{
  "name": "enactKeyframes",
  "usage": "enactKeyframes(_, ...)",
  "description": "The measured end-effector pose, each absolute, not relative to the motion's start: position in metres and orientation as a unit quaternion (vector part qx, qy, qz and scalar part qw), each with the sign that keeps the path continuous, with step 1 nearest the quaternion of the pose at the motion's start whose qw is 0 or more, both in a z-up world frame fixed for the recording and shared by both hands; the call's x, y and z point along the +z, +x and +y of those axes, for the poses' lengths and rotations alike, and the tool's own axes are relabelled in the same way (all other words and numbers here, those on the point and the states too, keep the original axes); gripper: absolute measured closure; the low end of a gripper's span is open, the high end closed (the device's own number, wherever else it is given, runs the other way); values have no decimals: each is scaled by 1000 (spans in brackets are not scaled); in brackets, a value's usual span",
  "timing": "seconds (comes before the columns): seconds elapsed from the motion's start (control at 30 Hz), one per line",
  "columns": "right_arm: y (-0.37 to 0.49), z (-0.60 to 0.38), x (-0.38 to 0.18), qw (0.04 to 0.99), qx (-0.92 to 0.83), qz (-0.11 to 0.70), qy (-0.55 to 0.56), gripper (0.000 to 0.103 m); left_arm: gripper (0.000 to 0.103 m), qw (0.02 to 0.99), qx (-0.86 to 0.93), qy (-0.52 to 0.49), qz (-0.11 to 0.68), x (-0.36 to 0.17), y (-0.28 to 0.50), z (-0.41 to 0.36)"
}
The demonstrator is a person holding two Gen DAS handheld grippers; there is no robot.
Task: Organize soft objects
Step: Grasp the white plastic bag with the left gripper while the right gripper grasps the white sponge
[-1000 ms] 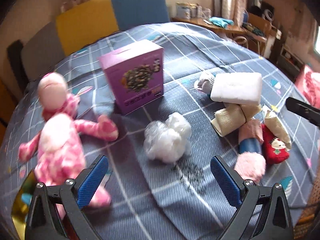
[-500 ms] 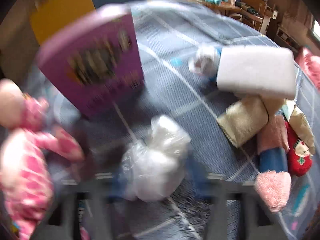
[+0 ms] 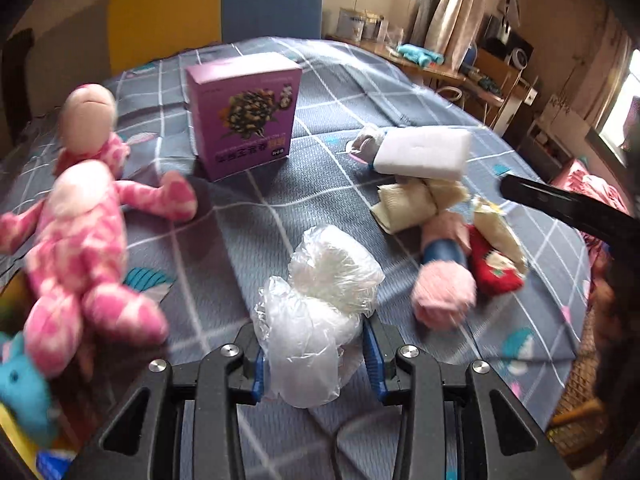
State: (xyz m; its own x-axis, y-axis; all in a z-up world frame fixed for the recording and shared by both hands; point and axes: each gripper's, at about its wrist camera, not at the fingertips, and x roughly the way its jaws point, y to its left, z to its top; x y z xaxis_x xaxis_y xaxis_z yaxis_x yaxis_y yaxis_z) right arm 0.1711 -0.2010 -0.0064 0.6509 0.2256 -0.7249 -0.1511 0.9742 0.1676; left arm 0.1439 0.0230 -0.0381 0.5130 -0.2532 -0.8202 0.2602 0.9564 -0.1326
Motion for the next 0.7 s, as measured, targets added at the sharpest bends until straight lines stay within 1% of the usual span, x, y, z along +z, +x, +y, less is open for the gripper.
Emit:
enactKeyframes(0.03, 173, -193, 0, 909, 113, 401, 13, 42, 64, 873, -148, 1, 466, -34, 134, 27)
enactKeyframes(0.07, 176, -185, 7, 910, 123, 396, -19, 35, 64, 875, -148, 1, 460, -31, 126, 30)
enactKeyframes(0.1, 180, -177, 15, 908, 135, 393, -51, 32, 64, 878, -148, -1, 456, -28, 117, 33)
enactKeyframes(0.17, 193, -163, 28, 900, 156, 391, -111, 22, 64, 879, -151, -12, 453, -22, 106, 40)
enactKeyframes(0.23, 212, -146, 34, 883, 167, 402, -177, 19, 64, 880, -154, -27, 449, -17, 96, 49)
enactKeyframes(0.3, 233, -128, 29, 856, 175, 424, -240, 19, 64, 881, -154, -41, 446, -13, 89, 55)
enactKeyframes(0.4, 258, -105, 6, 807, 173, 468, -318, 19, 64, 883, -157, -58, 438, -6, 83, 64)
enactKeyframes(0.53, 279, -90, -31, 756, 150, 510, -381, 19, 64, 886, -155, -77, 430, 1, 75, 76)
enactKeyframes(0.6, 285, -91, -45, 741, 136, 526, -395, 19, 64, 886, -151, -80, 430, 2, 72, 81)
enactKeyframes(0.63, 288, -93, -51, 736, 124, 534, -396, 23, 64, 887, -149, -82, 429, 3, 71, 84)
enactKeyframes(0.67, 291, -95, -55, 735, 114, 540, -394, 45, 64, 888, -147, -83, 428, 3, 69, 86)
enactKeyframes(0.7, 291, -98, -56, 736, 113, 545, -385, 46, 64, 888, -145, -85, 429, 3, 69, 89)
